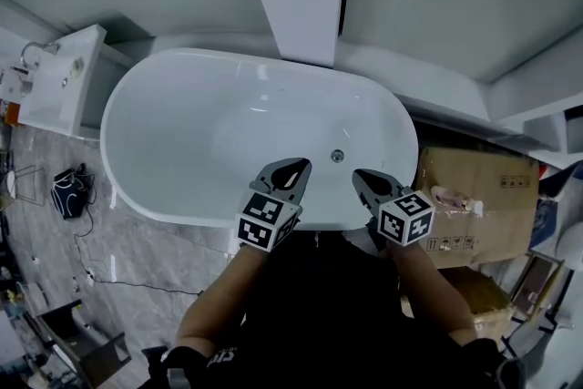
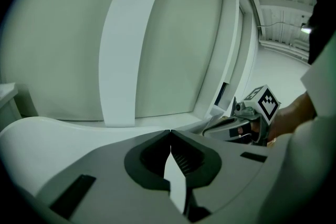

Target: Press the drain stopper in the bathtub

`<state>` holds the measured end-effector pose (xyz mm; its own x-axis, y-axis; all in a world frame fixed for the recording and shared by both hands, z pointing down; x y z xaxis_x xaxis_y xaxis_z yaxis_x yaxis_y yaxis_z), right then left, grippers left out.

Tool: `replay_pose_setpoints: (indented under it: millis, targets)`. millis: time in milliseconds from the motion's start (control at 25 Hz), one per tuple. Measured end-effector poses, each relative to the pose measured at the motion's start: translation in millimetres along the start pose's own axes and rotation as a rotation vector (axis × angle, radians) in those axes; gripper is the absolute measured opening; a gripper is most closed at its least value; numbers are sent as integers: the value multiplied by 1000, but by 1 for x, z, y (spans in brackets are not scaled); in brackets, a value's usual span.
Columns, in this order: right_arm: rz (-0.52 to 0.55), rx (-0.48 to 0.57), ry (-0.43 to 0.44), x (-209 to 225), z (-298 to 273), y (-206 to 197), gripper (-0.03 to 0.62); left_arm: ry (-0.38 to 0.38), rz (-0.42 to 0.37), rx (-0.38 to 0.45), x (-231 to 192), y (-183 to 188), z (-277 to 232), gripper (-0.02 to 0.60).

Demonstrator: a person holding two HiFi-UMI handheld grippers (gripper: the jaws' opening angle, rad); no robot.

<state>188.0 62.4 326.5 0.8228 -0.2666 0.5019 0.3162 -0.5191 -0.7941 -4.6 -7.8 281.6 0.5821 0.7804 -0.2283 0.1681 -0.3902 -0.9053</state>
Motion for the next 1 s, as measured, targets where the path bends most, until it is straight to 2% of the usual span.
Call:
replay_pose_setpoints:
  millis: [160,400,760,1000]
  targets:
    - [-26,-50,-17,7,-30,-21,14,-17,13,-43,-26,-26,-15,16]
    - [-51,-140,11,30,-79,-74,14,-23,40,-84,-60,-78,-58,17]
    - [-82,-206,-59,106,-131,-156,14,-38,85,-151,-100,-171,-127,16]
    - [-92,-243,-82,158,-174,-206,14,-24,143,-183,-129,-237,-173,17]
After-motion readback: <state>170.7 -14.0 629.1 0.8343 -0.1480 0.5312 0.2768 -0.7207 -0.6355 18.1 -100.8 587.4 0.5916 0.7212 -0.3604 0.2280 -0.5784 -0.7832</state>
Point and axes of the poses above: the fingertips, and each gripper's own axes: z backward along the fingers, x to its right, y out of its top, the point moved 8 cm from there along z, backward along the fingers, and after that the axes turned 14 degrees about x, right-handed, at the moved point
